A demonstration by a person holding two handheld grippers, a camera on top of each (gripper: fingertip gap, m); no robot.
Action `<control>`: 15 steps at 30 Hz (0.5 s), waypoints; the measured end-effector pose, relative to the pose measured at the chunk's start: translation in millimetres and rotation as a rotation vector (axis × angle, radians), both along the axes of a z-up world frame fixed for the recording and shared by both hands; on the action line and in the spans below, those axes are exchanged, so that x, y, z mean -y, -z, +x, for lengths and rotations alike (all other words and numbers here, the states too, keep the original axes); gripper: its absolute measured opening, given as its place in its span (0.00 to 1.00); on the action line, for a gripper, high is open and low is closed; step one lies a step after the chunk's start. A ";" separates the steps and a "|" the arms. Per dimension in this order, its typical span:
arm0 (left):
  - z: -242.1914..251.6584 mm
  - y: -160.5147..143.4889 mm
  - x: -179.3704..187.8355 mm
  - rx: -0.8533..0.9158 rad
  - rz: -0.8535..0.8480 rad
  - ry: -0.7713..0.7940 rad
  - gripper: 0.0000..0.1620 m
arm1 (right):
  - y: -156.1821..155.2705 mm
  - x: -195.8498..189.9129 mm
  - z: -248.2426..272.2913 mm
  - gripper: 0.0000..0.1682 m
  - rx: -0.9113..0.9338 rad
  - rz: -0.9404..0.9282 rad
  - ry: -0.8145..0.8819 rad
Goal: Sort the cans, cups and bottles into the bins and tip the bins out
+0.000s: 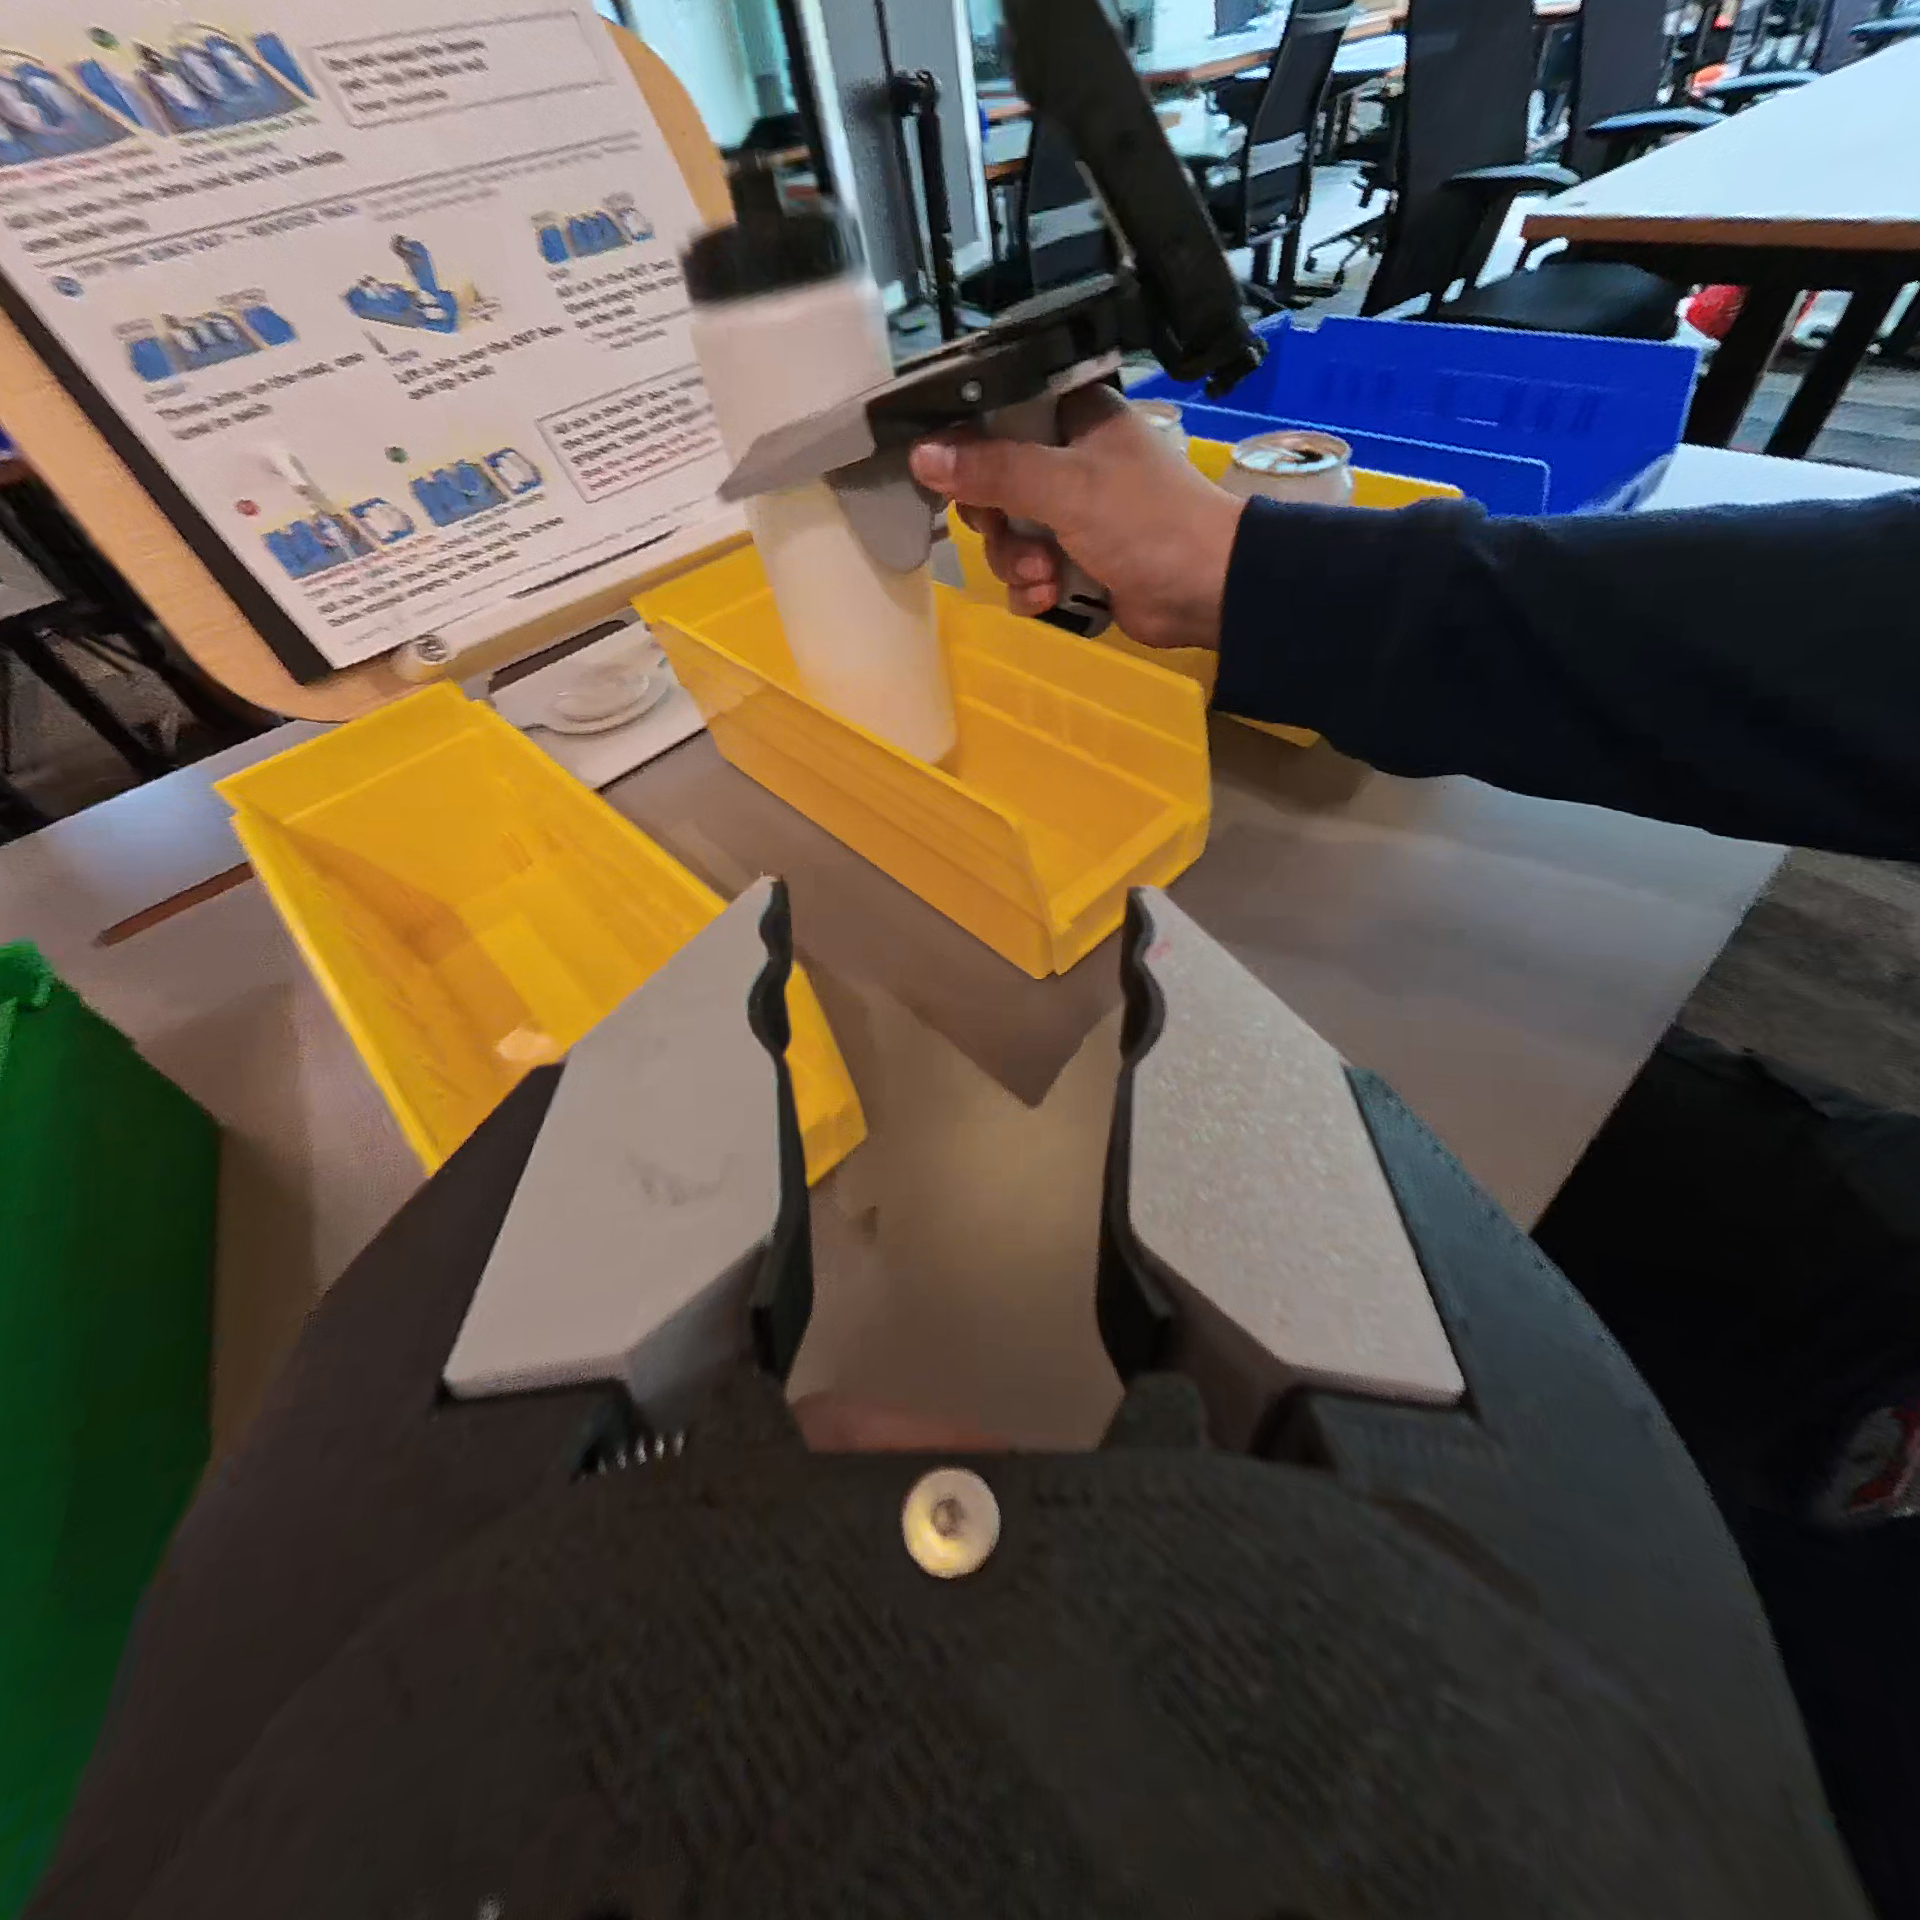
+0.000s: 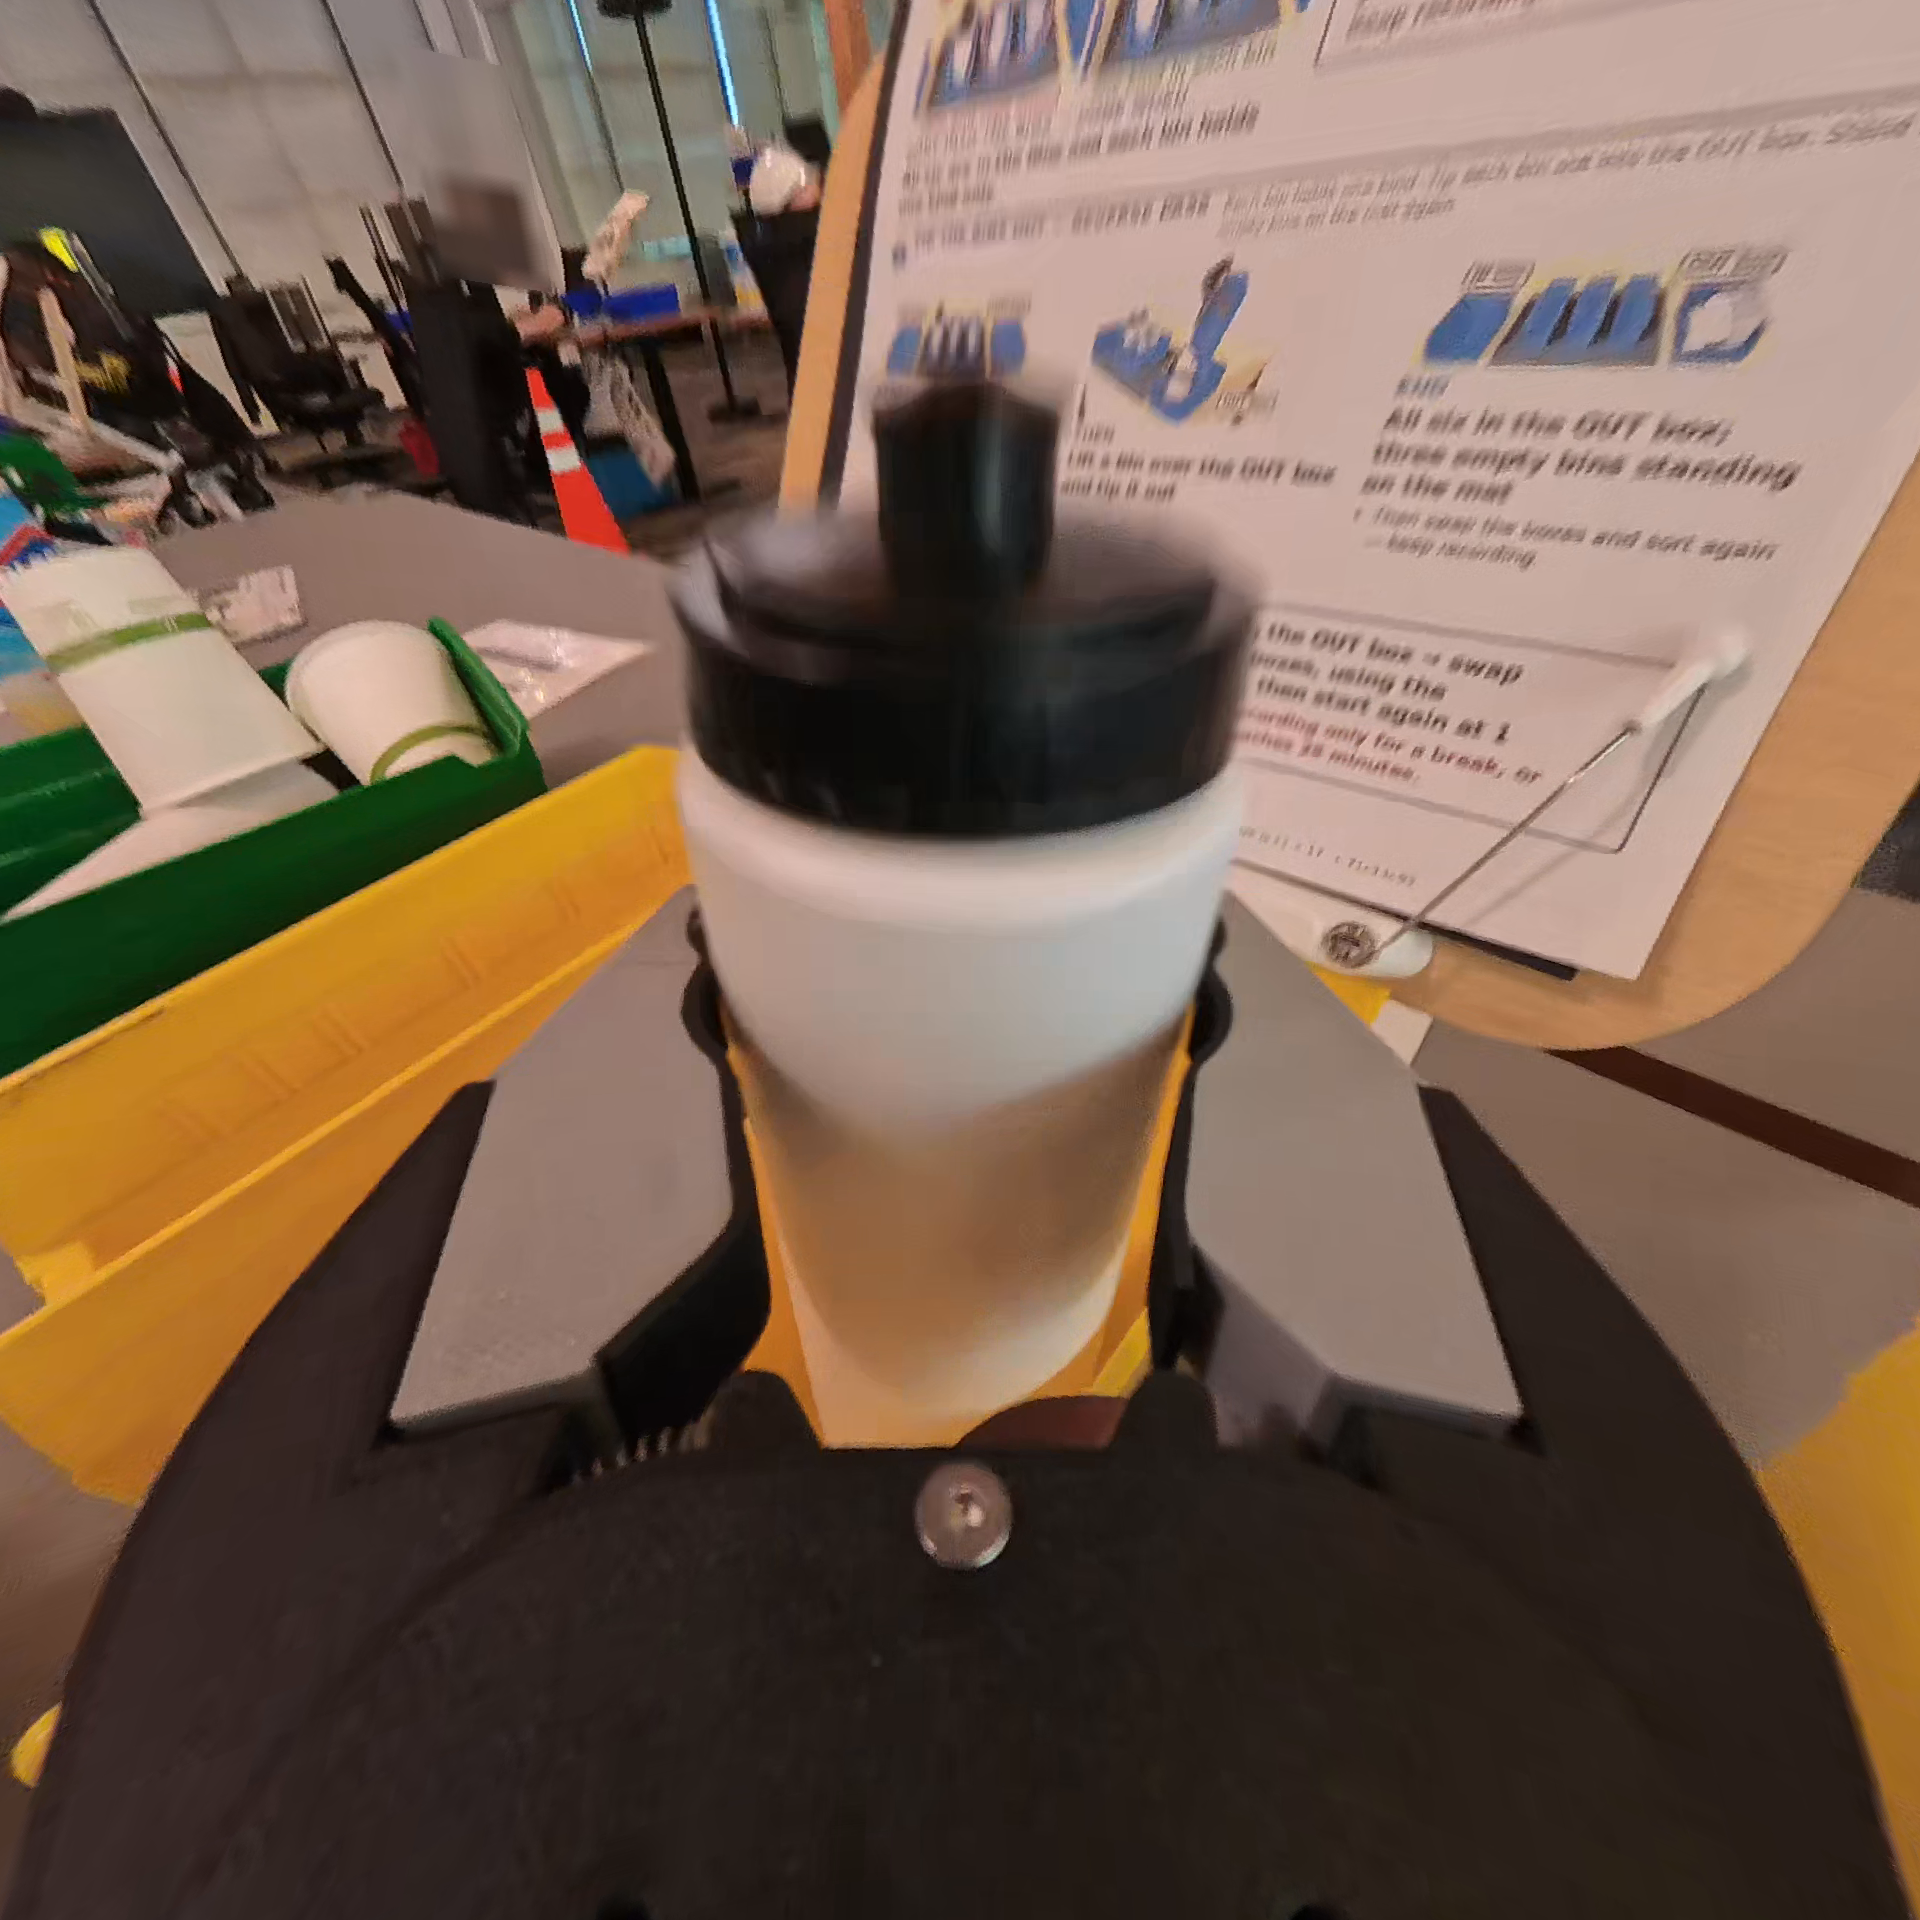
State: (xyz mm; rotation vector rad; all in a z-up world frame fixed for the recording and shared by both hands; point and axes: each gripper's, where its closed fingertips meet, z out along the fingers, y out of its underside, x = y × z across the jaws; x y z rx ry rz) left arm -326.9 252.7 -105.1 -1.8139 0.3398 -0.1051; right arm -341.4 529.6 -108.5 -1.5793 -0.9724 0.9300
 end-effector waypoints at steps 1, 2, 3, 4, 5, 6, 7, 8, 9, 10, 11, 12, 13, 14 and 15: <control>-5.5 -2.9 1.1 0.018 0.011 -0.011 0.38 | -4.3 -1.4 1.4 0.50 -0.016 0.018 0.003; -8.8 -5.9 1.9 0.043 0.024 -0.010 0.37 | -5.0 -1.9 2.3 0.49 0.004 0.049 -0.001; -10.5 -8.8 2.7 0.070 0.036 -0.003 0.37 | -3.9 -3.7 3.7 0.47 0.034 0.077 0.008; -11.4 -11.6 3.1 0.094 0.049 0.004 0.37 | -0.9 -4.5 4.4 0.47 0.061 0.093 0.010; -12.3 -13.3 3.2 0.110 0.055 0.008 0.37 | 3.9 -4.0 4.5 0.47 0.086 0.094 0.003; -13.3 -13.5 3.1 0.115 0.055 0.006 0.37 | 6.1 -2.7 5.3 0.46 0.089 0.087 -0.003; -14.4 -13.2 3.0 0.109 0.054 0.000 0.37 | 7.0 -1.2 6.8 0.46 0.084 0.072 -0.005; -14.5 -13.0 3.0 0.101 0.054 -0.005 0.37 | 8.6 1.5 7.8 0.46 0.084 0.054 -0.013; -13.7 -13.0 3.4 0.093 0.054 -0.005 0.37 | 11.7 4.9 8.2 0.46 0.095 0.042 -0.029; -12.2 -13.4 4.0 0.088 0.054 -0.003 0.36 | 15.4 6.8 9.6 0.46 0.115 0.043 -0.032; -10.9 -13.9 4.1 0.085 0.055 -0.003 0.36 | 18.7 7.0 11.7 0.46 0.139 0.056 -0.022; -9.5 -14.4 4.3 0.082 0.056 -0.004 0.36 | 22.1 7.1 13.9 0.47 0.164 0.073 -0.012; -7.9 -14.2 4.4 0.076 0.054 -0.004 0.36 | 26.0 8.0 15.6 0.47 0.192 0.084 -0.009; -6.5 -13.6 4.6 0.068 0.052 -0.004 0.36 | 30.3 9.9 16.7 0.47 0.220 0.087 -0.013; -5.5 -13.0 4.5 0.059 0.049 -0.007 0.36 | 34.0 11.9 17.8 0.48 0.244 0.090 -0.017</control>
